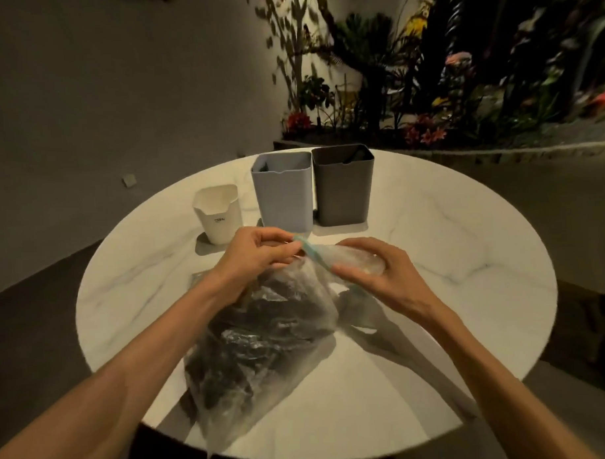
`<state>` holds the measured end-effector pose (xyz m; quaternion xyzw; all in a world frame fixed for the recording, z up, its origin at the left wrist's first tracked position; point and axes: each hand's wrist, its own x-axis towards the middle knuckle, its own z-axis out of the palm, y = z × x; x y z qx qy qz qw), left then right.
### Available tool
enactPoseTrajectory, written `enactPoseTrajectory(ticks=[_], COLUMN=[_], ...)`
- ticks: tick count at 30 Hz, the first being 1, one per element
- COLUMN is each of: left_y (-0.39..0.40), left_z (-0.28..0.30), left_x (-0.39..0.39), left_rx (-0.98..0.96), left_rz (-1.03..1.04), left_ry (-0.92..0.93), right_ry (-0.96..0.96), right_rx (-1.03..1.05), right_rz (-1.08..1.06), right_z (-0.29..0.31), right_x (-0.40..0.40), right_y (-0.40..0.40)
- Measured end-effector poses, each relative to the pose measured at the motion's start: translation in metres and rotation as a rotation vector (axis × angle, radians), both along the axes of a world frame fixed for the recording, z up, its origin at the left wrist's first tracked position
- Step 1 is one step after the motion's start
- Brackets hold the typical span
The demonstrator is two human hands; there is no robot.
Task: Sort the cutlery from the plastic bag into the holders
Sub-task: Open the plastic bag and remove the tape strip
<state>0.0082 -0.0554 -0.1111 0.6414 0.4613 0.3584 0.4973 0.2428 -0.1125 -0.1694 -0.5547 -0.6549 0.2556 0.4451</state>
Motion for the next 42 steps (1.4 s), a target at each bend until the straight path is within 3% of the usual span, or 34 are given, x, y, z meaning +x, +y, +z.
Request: enactPoseTrajectory(ticks=[6, 12, 15, 17, 19, 21, 23, 28, 36, 42], left_y=[-0.031, -0.037, -0.037, -0.032, -0.029, -0.029, -0.033, -0.02, -0.001, 0.001], left_z=[-0.003, 0.001, 0.003, 0.001, -0.001, -0.002, -0.004, -0.013, -0.019, -0.025], left_x=[-0.028, -0.032, -0.027, -0.019, -0.011, 0.006, 0.029, 0.066, 0.066, 0.062], left_rx=[-0.138, -0.207, -0.142, 0.136, 0.668, 1.123, 1.303, 1.228, 1.059, 1.103], left_rz=[0.187, 0.174, 0.206, 0.267, 0.277, 0.09, -0.089, -0.126, -0.103, -0.106], left_ry=[-0.234, -0.256, -0.143, 0.134, 0.436, 0.554, 0.589, 0.701, 0.721, 0.618], right_ry=[0.241, 0.311, 0.32, 0.36, 0.364, 0.345, 0.34, 0.353, 0.347, 0.413], right_rx=[-0.331, -0.221, -0.108, -0.049, -0.031, -0.028, -0.025, -0.011, -0.007, -0.059], right_rz=[0.17, 0.091, 0.035, -0.025, -0.056, -0.08, -0.094, -0.114, -0.16, -0.149], right_z=[-0.002, 0.007, 0.01, 0.012, 0.013, 0.014, 0.015, 0.02, 0.016, 0.017], right_x=[0.015, -0.008, -0.01, -0.009, -0.007, -0.006, -0.006, -0.006, -0.005, -0.008], right_y=[-0.03, -0.03, -0.027, -0.025, -0.021, -0.016, -0.012, -0.011, -0.006, -0.001])
